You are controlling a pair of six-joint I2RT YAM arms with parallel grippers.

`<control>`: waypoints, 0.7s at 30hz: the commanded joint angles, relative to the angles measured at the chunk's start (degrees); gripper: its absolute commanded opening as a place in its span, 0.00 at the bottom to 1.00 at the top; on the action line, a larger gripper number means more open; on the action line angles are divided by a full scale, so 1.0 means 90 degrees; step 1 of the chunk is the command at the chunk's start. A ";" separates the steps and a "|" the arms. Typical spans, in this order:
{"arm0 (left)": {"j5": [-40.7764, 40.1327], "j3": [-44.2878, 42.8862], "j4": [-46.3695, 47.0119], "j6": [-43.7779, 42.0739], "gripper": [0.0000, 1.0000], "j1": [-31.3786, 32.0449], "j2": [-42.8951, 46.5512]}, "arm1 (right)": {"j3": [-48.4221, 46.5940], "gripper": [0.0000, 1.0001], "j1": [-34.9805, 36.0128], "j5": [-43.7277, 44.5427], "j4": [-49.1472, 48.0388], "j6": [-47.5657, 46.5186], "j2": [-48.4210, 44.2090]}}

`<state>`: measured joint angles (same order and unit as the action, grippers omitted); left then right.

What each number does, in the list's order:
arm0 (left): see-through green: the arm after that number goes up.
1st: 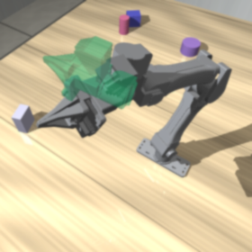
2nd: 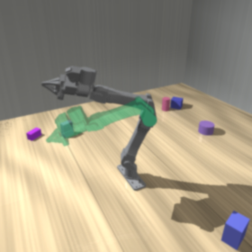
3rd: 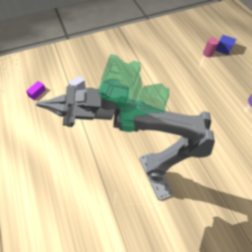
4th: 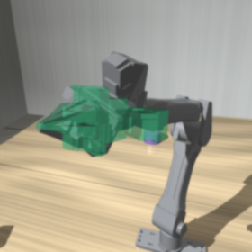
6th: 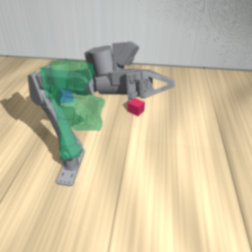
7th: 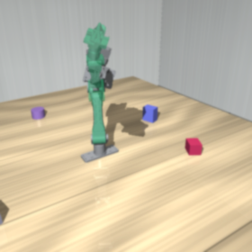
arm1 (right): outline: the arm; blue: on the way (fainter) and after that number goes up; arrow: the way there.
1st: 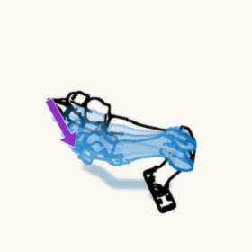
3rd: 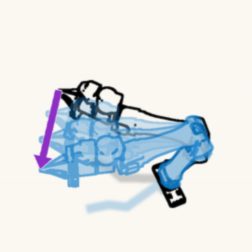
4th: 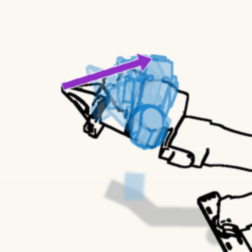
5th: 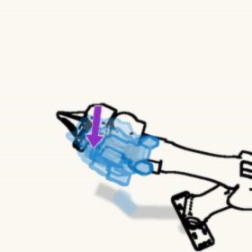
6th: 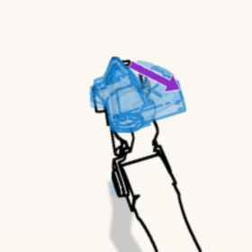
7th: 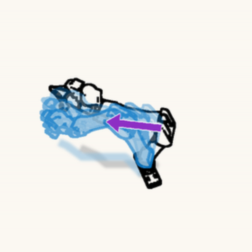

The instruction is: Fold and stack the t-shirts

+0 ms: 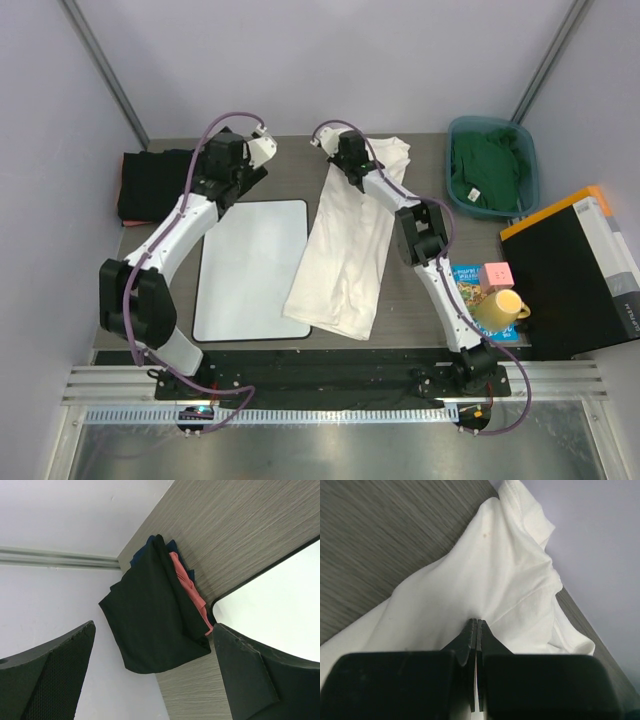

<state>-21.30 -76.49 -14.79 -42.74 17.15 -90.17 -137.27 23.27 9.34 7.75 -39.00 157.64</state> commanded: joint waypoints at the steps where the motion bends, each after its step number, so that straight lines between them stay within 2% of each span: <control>1: -0.0514 -0.0349 0.0354 -0.0056 1.00 -0.0001 -0.0215 | -0.0060 0.01 0.0422 -0.0580 0.0040 -0.0305 0.0267; 4: -0.0475 -0.0087 0.0588 -0.0027 1.00 0.0009 -0.0128 | -0.0070 0.01 0.0491 -0.0141 -0.0555 -0.0305 0.0287; 6: -0.0397 0.0158 0.0987 -0.0026 1.00 0.0009 0.0047 | 0.0095 0.23 0.0501 0.0345 -0.1198 -0.0256 0.0151; 7: -0.0397 0.0420 0.1163 -0.0026 1.00 -0.0001 0.0116 | 0.0203 0.40 0.0510 0.0561 -0.1454 -0.0246 0.0063; 10: -0.0310 0.0899 0.1817 0.0119 1.00 -0.0001 0.0341 | 0.0681 0.58 0.0501 0.1137 -0.2139 -0.0178 -0.0512; 13: 0.0011 0.1387 0.2306 0.0335 1.00 0.0009 0.0574 | 0.1247 0.60 0.0501 0.1490 -0.2424 0.0036 -0.1439; 16: 0.0382 0.1788 0.2561 0.0413 1.00 0.0019 0.0847 | 0.1754 0.60 0.0501 0.1268 -0.1771 0.0281 -0.2532; 19: 0.0969 0.2520 0.3155 0.0384 1.00 0.0135 0.1209 | 0.3012 0.62 0.0530 0.0060 -0.0660 -0.0088 -0.3899; 20: 0.1231 0.2802 0.3756 0.0316 1.00 0.0223 0.1491 | 0.3954 0.62 0.0559 -0.0486 -0.0424 -0.0564 -0.4338; 21: 0.1437 0.3376 0.4023 0.0248 1.00 0.0407 0.1629 | 0.4456 0.63 0.0550 -0.0762 0.0110 -0.0878 -0.4709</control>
<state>-17.37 -55.18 6.48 -40.73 17.67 -82.21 -110.43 27.77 14.59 -1.39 -40.03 134.04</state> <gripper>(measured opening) 0.996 0.618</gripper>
